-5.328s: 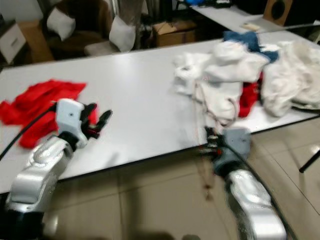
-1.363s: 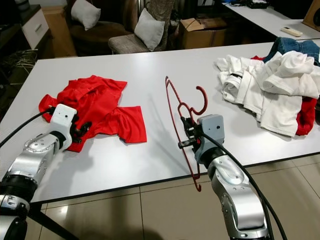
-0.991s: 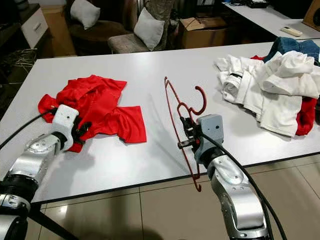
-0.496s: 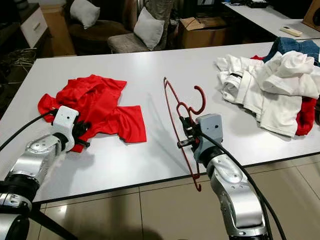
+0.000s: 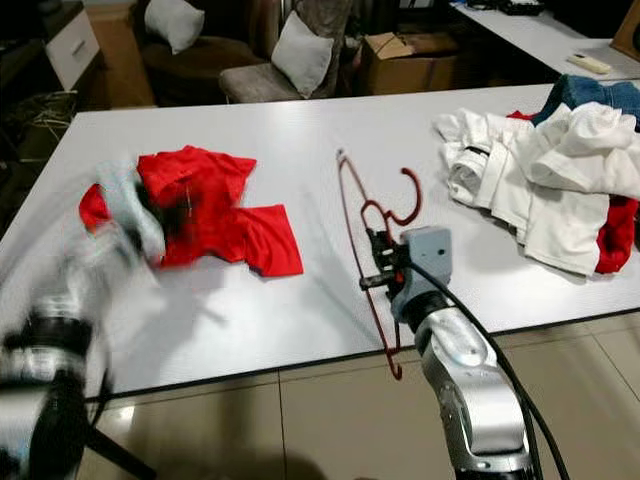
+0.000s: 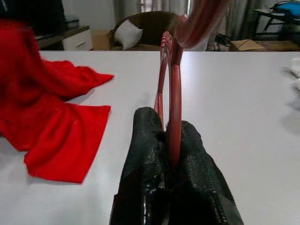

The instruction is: Hang hanger

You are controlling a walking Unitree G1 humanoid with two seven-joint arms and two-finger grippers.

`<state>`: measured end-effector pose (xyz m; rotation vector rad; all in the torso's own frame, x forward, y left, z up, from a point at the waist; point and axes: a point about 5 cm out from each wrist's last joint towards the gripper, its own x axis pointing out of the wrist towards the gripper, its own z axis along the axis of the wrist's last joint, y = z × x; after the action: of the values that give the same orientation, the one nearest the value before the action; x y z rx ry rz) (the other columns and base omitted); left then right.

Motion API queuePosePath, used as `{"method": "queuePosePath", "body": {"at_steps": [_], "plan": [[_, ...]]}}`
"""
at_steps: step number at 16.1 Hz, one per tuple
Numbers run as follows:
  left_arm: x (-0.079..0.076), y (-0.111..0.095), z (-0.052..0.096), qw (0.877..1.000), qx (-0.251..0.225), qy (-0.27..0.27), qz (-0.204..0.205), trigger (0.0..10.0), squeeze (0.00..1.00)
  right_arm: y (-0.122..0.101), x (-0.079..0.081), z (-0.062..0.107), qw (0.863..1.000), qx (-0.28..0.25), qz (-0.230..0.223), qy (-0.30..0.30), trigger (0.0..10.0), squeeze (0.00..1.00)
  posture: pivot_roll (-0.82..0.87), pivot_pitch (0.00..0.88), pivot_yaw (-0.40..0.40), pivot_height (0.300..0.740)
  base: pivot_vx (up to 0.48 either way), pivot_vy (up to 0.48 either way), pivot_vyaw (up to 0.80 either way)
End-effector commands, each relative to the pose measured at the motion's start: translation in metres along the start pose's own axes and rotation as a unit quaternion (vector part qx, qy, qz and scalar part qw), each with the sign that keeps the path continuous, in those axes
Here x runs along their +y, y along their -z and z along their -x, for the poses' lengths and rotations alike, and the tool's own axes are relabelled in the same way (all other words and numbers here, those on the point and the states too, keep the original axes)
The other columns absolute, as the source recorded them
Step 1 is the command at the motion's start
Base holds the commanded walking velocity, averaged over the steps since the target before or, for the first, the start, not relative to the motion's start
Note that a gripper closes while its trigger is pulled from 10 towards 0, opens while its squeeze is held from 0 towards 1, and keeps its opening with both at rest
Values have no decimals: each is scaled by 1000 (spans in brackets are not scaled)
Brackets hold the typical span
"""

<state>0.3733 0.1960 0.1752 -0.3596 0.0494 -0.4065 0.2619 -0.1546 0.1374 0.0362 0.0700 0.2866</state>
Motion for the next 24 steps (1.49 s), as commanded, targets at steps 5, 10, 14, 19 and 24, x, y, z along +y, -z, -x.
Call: {"method": "queuePosePath", "body": {"at_steps": [5, 10, 14, 19, 24], "plan": [[-11, -86, -8, 987, -120, 68, 80, 0, 0, -9, -7, 5, 999, -35, -34, -7, 10000, 0, -196, 0, 64, 740, 0, 0, 0], [-22, -91, -11, 990, -76, 113, 38, 0, 0, -23, 11, 44, 970, -34, -67, -232, 10000, 0, -204, 0, 74, 740, 0, 0, 0], [-19, -85, -21, 997, -60, 28, 28, 0, 0, -21, -2, 62, 963, -7, -72, -260, 10000, 0, -201, 0, 68, 740, 0, 0, 0], [-39, -84, -42, 996, -85, -34, -16, 0, 0, -17, 11, 71, 940, 40, -73, -332, 10000, 0, -207, 0, 71, 740, 0, 0, 0], [-96, -96, -56, 995, -71, 60, -21, 0, 0, -17, 26, 32, 943, 52, -55, -324, 10000, 0, -205, 0, 83, 740, 0, 0, 0]]}}
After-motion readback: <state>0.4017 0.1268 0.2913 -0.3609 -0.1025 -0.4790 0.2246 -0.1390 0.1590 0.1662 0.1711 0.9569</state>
